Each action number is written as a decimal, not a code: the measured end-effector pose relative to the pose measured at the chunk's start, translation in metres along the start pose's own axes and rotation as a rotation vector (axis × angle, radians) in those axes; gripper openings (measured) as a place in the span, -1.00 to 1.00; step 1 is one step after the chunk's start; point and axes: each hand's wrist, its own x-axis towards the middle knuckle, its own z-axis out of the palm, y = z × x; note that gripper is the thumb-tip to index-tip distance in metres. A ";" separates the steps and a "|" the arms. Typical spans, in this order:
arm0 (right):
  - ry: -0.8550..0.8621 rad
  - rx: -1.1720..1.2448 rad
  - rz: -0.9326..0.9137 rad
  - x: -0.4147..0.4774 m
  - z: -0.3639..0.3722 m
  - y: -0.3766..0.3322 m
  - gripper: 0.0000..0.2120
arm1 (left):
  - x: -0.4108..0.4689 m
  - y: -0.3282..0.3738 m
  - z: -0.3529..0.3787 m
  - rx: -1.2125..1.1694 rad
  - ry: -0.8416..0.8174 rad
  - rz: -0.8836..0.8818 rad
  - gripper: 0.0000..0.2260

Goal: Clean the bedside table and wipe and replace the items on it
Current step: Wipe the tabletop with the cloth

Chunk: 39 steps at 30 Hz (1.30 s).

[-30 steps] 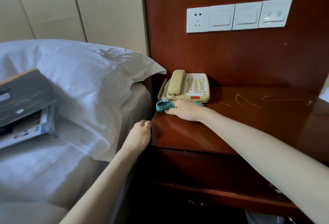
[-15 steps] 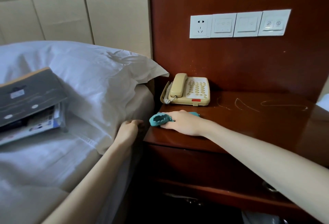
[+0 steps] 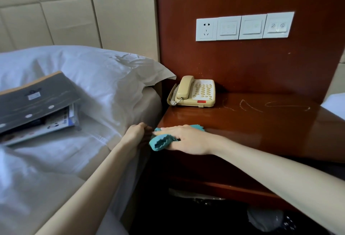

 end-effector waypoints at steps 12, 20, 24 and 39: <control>-0.003 -0.048 0.079 -0.081 -0.031 0.032 -0.60 | -0.012 0.009 0.020 0.297 0.180 0.318 -0.82; 0.147 0.030 0.184 -0.150 -0.058 0.066 -0.59 | -0.034 0.024 0.081 0.534 0.164 0.484 -0.76; 0.208 -0.075 0.283 -0.185 -0.070 0.087 -0.58 | -0.046 0.019 0.116 0.638 0.077 0.542 -0.78; 0.867 -0.545 0.757 -0.320 -0.088 0.127 -0.71 | -0.057 0.002 0.177 1.089 -0.022 0.811 -0.70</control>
